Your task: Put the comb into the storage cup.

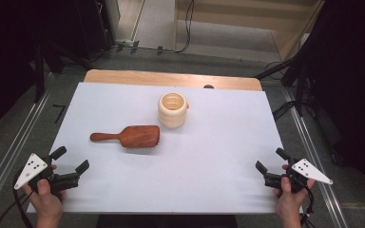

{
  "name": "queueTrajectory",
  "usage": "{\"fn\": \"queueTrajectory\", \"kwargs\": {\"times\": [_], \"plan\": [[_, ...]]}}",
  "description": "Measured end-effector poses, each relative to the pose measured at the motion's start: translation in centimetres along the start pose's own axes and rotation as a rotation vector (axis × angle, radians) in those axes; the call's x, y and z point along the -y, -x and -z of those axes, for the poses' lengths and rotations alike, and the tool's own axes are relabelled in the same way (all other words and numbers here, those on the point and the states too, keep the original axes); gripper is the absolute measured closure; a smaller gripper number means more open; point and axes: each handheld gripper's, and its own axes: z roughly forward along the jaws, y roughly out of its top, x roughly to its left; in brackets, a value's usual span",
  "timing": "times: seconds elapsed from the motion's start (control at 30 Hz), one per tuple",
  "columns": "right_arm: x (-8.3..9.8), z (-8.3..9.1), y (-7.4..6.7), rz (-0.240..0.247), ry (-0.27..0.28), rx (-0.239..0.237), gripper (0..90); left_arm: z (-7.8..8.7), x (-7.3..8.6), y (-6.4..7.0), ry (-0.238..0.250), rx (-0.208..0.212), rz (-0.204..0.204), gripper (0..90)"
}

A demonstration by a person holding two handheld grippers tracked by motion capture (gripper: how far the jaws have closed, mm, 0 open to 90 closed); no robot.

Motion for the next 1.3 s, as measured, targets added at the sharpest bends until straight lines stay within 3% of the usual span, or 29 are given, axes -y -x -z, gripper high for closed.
{"fn": "queueTrajectory", "kwargs": {"times": [0.03,0.13,0.23,0.33,0.5,0.63,0.83,1.2,1.3], "plan": [[0.0,0.0,0.0,0.004,-0.001,-0.004,0.0,0.0,0.0,0.1,0.0,-0.026,-0.009,0.0],[0.0,-0.1,-0.1,0.011,-0.002,0.0,0.0,-0.2,-0.3,0.4,-0.022,-0.035,-0.036,0.0],[0.0,-0.1,-0.2,0.025,0.0,-0.005,0.0,-0.3,-0.6,0.6,-0.036,-0.018,-0.046,0.0],[0.0,0.0,-0.3,0.028,0.01,-0.018,0.0,-0.4,-1.0,0.5,-0.033,0.011,-0.019,0.0],[0.0,0.0,-0.3,0.026,0.01,-0.018,0.0,-1.0,-2.0,1.2,-0.058,0.027,-0.055,0.0],[0.0,0.1,-0.2,0.021,0.009,-0.02,0.0,-1.3,-2.9,1.5,-0.06,0.036,-0.061,0.0],[0.0,0.0,-0.4,0.036,0.001,-0.014,0.0,-1.6,-4.4,1.2,-0.06,0.045,-0.058,0.0],[0.1,0.0,-0.3,0.026,-0.001,-0.011,0.0,-3.0,-7.5,1.1,-0.07,0.069,-0.102,0.0],[0.1,0.0,-0.4,0.028,-0.002,-0.012,0.0,-3.8,-8.3,1.1,-0.09,0.086,-0.082,3.9]]}}
